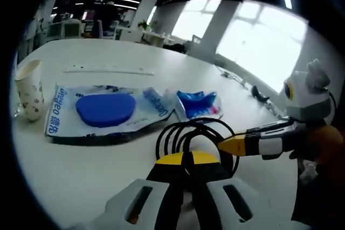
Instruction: Arrange the tabletop items into an orderly group along one side of the table until the central work area is clear of visible clutter.
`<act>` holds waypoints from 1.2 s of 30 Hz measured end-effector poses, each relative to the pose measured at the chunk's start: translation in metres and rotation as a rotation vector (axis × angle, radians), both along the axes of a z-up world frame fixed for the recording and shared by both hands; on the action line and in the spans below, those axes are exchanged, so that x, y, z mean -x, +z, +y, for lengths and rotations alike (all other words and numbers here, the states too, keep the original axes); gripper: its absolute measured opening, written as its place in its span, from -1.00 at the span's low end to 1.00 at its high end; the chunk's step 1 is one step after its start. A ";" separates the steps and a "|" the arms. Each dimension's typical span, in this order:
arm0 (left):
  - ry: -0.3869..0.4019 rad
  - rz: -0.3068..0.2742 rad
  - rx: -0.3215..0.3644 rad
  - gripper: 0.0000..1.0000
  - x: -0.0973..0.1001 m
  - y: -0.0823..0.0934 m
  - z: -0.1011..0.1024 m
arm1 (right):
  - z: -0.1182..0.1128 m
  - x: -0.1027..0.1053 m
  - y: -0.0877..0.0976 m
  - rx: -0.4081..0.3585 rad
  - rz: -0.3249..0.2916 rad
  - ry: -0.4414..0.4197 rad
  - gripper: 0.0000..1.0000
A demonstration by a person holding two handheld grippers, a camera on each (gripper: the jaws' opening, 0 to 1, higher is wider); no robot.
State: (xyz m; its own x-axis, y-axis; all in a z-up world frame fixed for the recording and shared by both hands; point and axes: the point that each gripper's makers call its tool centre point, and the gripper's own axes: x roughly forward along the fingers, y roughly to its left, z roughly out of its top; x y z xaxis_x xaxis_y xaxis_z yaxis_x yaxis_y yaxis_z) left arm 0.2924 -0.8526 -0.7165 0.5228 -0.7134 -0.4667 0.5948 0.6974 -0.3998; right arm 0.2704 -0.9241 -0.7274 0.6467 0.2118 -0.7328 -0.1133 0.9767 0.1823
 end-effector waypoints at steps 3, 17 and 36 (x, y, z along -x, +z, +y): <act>0.004 0.004 -0.008 -0.97 -0.001 -0.003 0.002 | 0.002 0.000 -0.004 -0.001 0.007 0.003 -0.96; 0.021 0.001 -0.048 -0.95 -0.004 -0.015 0.005 | 0.001 0.000 -0.016 0.055 0.020 -0.016 -0.76; 0.040 -0.047 -0.056 -0.46 -0.012 -0.006 0.013 | -0.022 0.008 0.007 0.059 -0.094 -0.068 -0.08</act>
State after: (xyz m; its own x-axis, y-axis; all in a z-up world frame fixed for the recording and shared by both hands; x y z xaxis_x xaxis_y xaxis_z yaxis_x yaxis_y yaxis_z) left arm 0.3048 -0.8398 -0.7225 0.5723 -0.6652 -0.4795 0.5837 0.7412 -0.3316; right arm 0.2620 -0.9461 -0.7200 0.7248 0.1238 -0.6778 -0.0608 0.9914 0.1161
